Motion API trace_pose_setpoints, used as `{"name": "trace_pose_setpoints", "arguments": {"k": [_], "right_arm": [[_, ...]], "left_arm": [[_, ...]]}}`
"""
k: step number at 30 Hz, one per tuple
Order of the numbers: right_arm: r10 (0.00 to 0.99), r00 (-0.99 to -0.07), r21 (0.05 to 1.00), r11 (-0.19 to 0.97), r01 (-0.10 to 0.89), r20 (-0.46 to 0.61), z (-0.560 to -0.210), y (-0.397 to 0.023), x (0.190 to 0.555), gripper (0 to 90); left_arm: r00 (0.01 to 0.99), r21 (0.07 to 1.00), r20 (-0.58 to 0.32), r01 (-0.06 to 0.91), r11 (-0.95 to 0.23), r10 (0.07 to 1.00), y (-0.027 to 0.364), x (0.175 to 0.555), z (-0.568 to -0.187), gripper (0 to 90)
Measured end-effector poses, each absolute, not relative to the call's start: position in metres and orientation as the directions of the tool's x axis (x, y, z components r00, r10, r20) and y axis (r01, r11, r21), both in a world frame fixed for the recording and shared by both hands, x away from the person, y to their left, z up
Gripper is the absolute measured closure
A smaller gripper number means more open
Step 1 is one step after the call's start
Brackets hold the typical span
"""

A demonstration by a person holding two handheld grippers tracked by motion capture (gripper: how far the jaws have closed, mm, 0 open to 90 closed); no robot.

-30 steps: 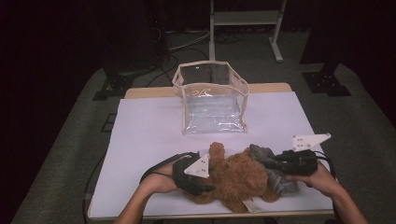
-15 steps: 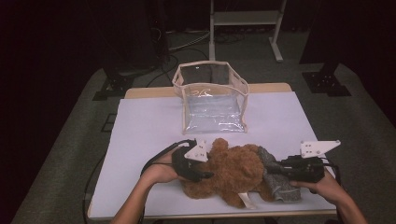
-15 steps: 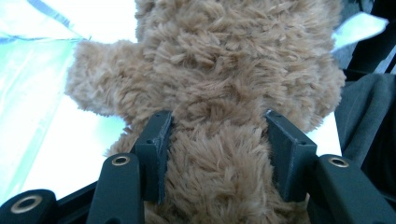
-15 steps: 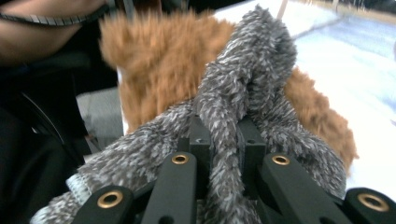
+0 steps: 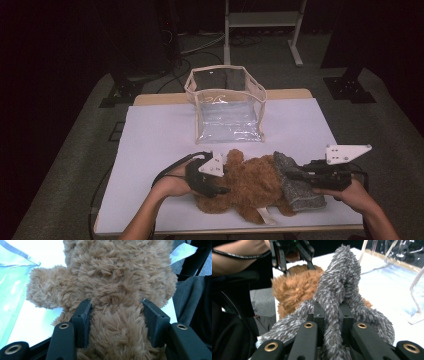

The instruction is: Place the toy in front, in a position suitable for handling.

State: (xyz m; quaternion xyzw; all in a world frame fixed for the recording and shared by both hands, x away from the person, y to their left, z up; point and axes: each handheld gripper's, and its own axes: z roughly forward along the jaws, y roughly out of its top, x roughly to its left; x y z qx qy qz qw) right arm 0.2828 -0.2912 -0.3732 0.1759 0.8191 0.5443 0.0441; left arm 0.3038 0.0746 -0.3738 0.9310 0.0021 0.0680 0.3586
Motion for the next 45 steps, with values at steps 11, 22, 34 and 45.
{"name": "trace_pose_setpoints", "arguments": {"k": [11, 22, 34, 45], "right_arm": [[0.326, -0.94, 0.896, 0.381, 0.228, 0.101, -0.37, -0.279, 0.29, 79.9], [0.31, -0.944, 0.874, 0.42, 0.244, 0.115, -0.389, -0.26, 0.287, 80.0], [0.36, -0.925, 0.886, 0.383, 0.262, 0.118, -0.382, -0.275, 0.299, 79.9], [0.279, -0.958, 0.87, 0.454, 0.192, 0.066, -0.365, -0.235, 0.306, 79.8]], "left_arm": [[0.992, 0.653, 0.126, -0.078, -0.753, 0.007, 0.07, 0.295, -0.376, 46.8], [0.986, 0.638, 0.157, -0.061, -0.768, 0.052, 0.075, 0.293, -0.364, 44.3], [0.987, 0.624, 0.159, -0.083, -0.777, 0.021, 0.068, 0.288, -0.374, 46.1], [0.985, 0.599, 0.17, -0.096, -0.795, 0.01, 0.062, 0.288, -0.373, 46.5]]}}
